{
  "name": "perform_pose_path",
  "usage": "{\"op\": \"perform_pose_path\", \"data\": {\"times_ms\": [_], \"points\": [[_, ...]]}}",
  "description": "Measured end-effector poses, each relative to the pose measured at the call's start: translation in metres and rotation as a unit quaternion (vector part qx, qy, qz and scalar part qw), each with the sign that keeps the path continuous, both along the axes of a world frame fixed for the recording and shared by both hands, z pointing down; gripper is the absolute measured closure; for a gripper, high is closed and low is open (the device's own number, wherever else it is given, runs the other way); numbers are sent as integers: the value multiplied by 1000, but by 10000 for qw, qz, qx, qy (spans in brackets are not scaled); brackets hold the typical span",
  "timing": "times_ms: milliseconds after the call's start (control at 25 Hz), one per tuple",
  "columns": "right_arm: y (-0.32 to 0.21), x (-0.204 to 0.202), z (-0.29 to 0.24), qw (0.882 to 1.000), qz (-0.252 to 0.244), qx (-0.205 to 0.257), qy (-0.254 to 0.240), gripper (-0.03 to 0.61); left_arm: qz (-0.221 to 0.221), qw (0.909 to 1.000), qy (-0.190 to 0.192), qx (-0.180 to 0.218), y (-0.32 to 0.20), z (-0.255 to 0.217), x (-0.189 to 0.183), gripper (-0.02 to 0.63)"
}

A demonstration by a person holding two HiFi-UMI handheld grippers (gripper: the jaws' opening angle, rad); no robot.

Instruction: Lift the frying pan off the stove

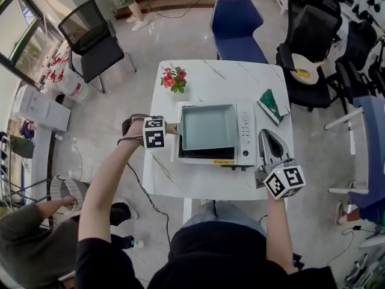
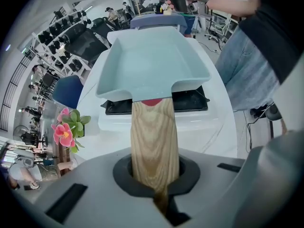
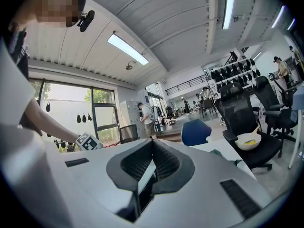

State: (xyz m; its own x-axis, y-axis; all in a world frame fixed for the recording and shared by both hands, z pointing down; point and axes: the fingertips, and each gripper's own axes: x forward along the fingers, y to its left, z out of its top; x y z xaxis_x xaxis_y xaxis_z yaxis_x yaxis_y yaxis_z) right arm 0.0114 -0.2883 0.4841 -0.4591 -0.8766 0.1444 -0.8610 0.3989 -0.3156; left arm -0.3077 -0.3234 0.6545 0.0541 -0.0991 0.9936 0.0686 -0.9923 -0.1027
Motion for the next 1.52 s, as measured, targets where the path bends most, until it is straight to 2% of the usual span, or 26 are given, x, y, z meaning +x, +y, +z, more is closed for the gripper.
{"op": "perform_pose_path", "data": {"times_ms": [240, 440, 640, 800, 960, 1120, 1360, 1520], "points": [[-2, 2, -5, 10000, 21, 8, -4, 575, -202, 9992, 324, 114, 0, -12, 5, 598], [-2, 7, -5, 9999, 98, 4, -41, 575, -643, 9942, 793, 342, -7, -31, 7, 598], [-1, 10, -4, 9999, 137, 16, -46, 575, -1174, 9815, 1331, 715, -18, -58, 5, 597], [-2, 11, -7, 9999, 149, 28, -66, 575, -1545, 9648, 1819, 1106, -27, -86, 6, 597], [-2, 10, -8, 9998, 135, 54, -98, 575, -1917, 9407, 2385, 1461, -28, -110, 13, 597], [-3, 8, -9, 9998, 117, 87, -101, 575, -2301, 9093, 3010, 1720, -26, -127, 26, 597], [-2, 9, -14, 9997, 127, 151, -107, 575, -2804, 8551, 3769, 2193, -16, -154, 45, 597], [-1, 12, -16, 9992, 287, 277, -37, 575, -3143, 8105, 4247, 2531, -8, -172, 53, 597]]}}
